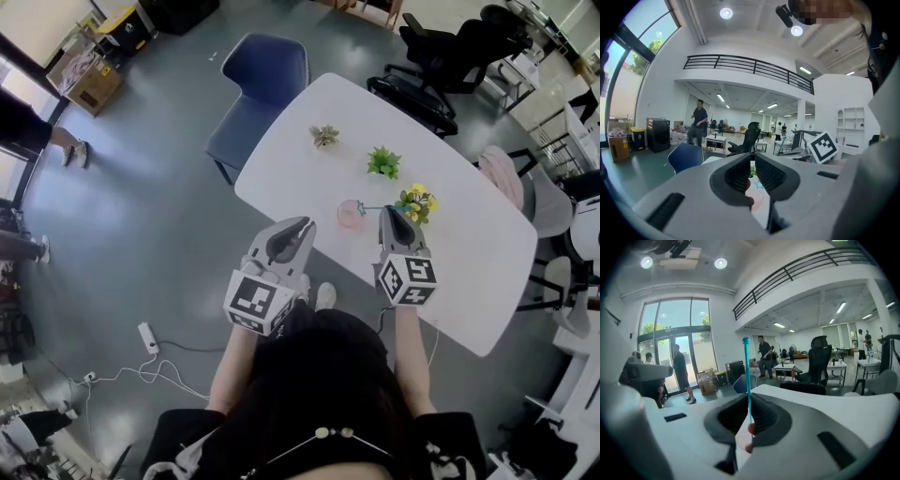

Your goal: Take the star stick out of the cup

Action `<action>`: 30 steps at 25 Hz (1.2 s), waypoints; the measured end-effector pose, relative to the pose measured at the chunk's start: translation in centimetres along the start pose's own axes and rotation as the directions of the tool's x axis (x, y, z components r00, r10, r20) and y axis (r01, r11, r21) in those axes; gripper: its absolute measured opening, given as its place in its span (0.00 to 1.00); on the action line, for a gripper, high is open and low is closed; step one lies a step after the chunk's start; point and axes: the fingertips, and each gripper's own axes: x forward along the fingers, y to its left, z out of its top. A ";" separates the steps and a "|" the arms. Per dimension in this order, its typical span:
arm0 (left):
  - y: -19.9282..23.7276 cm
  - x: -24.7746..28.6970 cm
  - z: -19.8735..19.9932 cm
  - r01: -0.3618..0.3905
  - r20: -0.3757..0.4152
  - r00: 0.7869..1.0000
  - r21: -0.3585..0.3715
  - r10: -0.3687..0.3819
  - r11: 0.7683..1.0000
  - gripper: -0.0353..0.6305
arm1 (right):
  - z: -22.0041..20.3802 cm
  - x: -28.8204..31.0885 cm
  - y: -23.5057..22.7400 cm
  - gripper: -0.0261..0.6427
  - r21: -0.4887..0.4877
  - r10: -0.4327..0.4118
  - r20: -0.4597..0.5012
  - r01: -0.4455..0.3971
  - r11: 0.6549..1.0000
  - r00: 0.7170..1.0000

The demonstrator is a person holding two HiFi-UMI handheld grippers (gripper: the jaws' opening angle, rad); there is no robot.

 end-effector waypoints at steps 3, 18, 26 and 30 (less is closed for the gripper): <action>0.4 0.3 0.2 -0.029 -0.010 1.000 -0.002 0.029 1.000 0.10 | 2.0 -1.5 0.9 0.07 -0.022 -0.004 0.044 0.005 1.000 0.999; -1.0 0.2 1.4 -0.013 0.005 1.000 0.014 0.013 1.000 0.10 | 9.3 -8.1 5.1 0.07 -0.087 -0.028 0.193 0.046 0.995 0.981; -1.6 0.4 1.9 -0.012 0.011 1.000 0.048 0.011 0.999 0.10 | 10.4 -10.0 5.7 0.07 -0.083 -0.034 0.204 0.051 0.995 0.978; -2.0 0.5 1.9 -0.003 0.010 1.000 0.047 0.002 0.999 0.10 | 10.2 -10.0 5.5 0.07 -0.077 -0.032 0.196 0.048 0.996 0.980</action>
